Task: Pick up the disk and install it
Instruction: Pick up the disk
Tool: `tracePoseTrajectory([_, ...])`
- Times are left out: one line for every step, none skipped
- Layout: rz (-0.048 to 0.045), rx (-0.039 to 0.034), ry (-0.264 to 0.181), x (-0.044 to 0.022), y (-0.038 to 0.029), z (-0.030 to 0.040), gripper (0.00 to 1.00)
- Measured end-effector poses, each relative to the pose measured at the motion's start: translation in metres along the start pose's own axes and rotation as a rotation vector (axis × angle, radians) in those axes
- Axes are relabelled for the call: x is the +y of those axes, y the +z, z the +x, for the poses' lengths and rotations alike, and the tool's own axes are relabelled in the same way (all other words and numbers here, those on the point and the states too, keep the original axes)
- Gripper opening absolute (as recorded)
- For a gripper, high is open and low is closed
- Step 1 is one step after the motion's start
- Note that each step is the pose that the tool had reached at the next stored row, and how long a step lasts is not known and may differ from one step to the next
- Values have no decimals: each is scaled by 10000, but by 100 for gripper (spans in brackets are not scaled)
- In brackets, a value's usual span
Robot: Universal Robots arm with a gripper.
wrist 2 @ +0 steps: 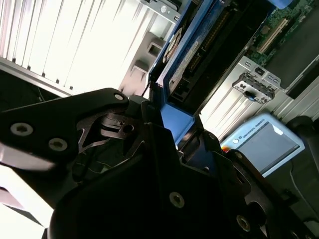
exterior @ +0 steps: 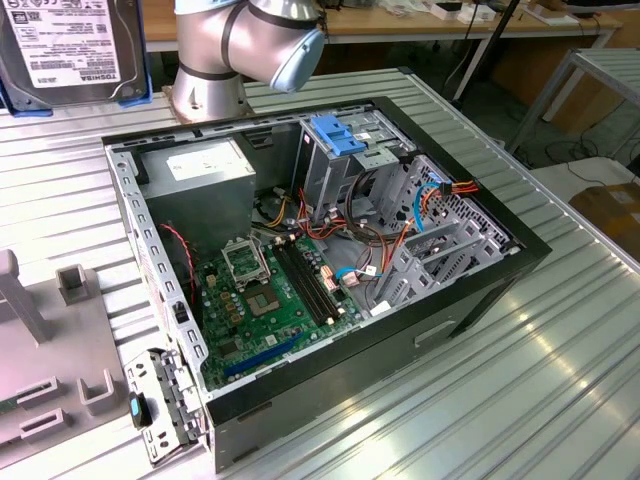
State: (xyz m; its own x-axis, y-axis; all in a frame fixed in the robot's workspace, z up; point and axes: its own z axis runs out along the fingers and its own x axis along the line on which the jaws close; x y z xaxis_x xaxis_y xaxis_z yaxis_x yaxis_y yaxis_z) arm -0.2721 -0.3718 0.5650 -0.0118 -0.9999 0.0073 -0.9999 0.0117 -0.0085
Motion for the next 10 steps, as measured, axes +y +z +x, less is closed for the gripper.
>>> tracePoseTrajectory([0, 0, 1, -33, 1, 0, 37])
tracePoseTrajectory([-1, 0, 2, -89, 3, -1, 37])
tracePoseTrajectory([-1, 1, 0, -173, 5, 0, 37])
tracePoseTrajectory([-1, 0, 1, -252, 7, 1, 37])
tracePoseTrajectory([0, 0, 2, -304, 9, 1, 37])
tracePoseTrajectory([-1, 0, 2, -345, 10, 1, 37])
tracePoseTrajectory([-1, 1, 0, -402, 11, 1, 37])
tracePoseTrajectory([-1, 1, 0, -447, 13, 1, 37])
tracePoseTrajectory([-1, 0, 2, -518, 16, 1, 37])
tracePoseTrajectory([-1, 0, -1, -597, 21, 0, 37])
